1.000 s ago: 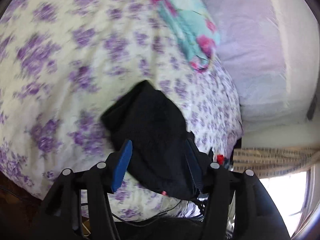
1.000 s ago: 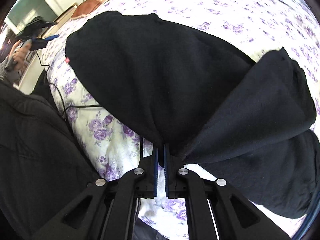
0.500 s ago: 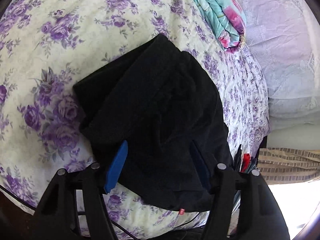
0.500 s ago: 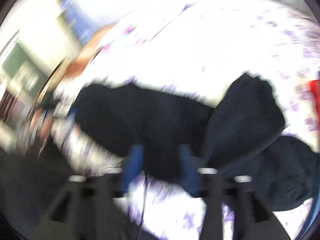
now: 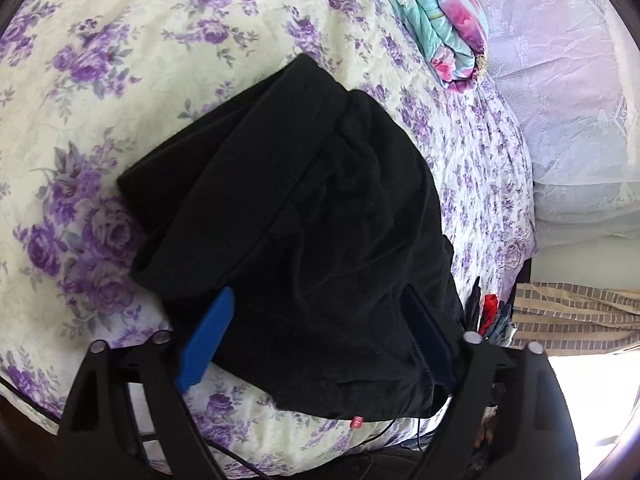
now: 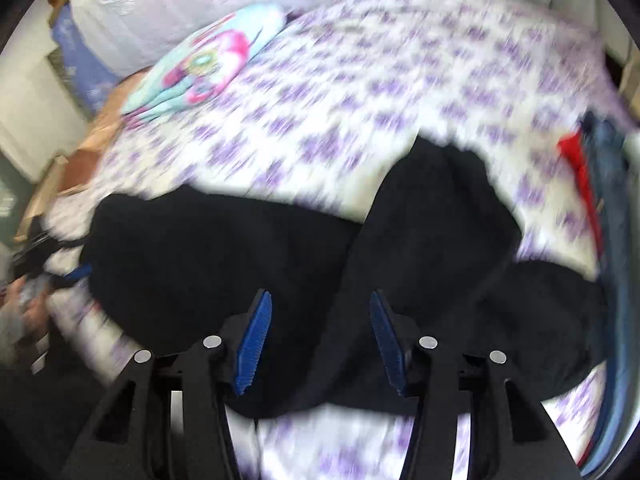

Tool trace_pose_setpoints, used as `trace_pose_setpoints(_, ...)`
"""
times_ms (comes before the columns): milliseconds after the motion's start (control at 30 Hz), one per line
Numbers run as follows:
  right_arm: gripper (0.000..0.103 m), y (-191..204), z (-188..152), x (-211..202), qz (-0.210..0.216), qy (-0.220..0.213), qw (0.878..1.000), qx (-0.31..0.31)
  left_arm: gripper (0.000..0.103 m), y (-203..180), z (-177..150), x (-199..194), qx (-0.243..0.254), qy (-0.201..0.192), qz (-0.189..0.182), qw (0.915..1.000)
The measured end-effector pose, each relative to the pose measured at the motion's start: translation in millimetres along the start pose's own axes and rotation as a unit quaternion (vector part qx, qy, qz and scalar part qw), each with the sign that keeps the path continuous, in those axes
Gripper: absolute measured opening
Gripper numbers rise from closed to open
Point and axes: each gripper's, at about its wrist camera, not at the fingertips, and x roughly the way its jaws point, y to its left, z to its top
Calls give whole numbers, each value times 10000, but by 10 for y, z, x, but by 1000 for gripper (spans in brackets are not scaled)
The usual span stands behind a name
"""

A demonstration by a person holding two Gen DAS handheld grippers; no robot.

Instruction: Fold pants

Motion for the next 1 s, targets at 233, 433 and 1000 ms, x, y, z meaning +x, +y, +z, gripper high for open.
trace_pose_setpoints(233, 50, 75, 443, 814, -1451, 146, 9891, -216, 98, -228, -121, 101, 583, -105, 627, 9963)
trace_pose_setpoints(433, 10, -268, 306, 1152, -1748, 550, 9828, -207, 98, -231, -160, 104, 698, -198, 705, 9949)
trace_pose_setpoints(1000, 4, -2579, -1844, -47, 924, -1190, 8216, 5497, 99, -259, -49, 170, 467, 118, 821, 9955)
